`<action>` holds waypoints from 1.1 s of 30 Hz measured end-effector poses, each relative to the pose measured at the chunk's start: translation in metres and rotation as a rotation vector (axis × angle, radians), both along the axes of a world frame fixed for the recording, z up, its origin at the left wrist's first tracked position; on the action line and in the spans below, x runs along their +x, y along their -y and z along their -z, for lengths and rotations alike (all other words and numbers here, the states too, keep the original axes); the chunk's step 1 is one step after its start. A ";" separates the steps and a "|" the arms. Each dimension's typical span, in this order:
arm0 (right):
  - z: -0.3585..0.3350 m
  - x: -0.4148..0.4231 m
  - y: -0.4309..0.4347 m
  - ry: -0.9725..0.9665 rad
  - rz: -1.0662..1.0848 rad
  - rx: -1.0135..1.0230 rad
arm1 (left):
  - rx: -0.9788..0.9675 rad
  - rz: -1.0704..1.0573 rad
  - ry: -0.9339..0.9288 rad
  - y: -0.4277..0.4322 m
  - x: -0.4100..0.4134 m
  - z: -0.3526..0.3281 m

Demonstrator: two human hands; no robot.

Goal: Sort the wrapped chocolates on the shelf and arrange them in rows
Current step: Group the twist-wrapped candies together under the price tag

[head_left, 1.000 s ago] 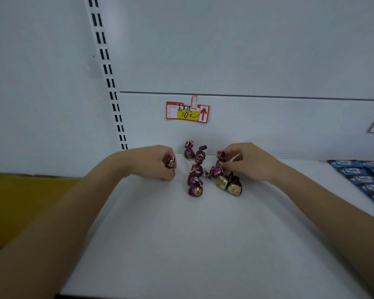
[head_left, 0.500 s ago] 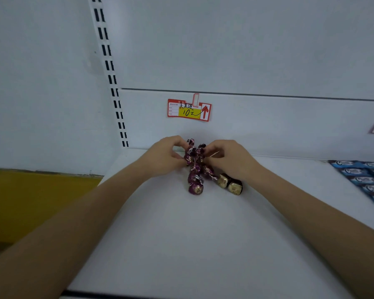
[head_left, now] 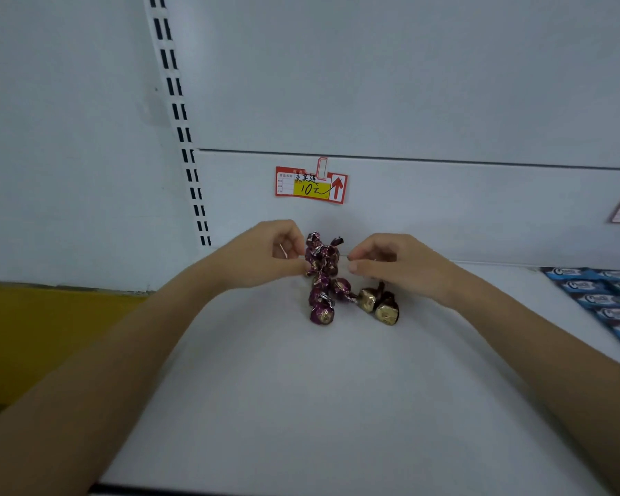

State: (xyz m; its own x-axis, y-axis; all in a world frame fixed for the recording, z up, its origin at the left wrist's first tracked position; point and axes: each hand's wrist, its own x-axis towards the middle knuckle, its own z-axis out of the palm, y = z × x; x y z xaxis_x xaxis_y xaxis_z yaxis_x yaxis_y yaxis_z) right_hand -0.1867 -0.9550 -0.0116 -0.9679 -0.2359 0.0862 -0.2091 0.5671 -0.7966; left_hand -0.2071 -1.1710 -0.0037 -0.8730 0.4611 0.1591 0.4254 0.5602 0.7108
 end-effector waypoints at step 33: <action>-0.012 0.008 -0.003 -0.132 0.080 0.168 | -0.044 0.137 -0.140 -0.003 0.009 -0.004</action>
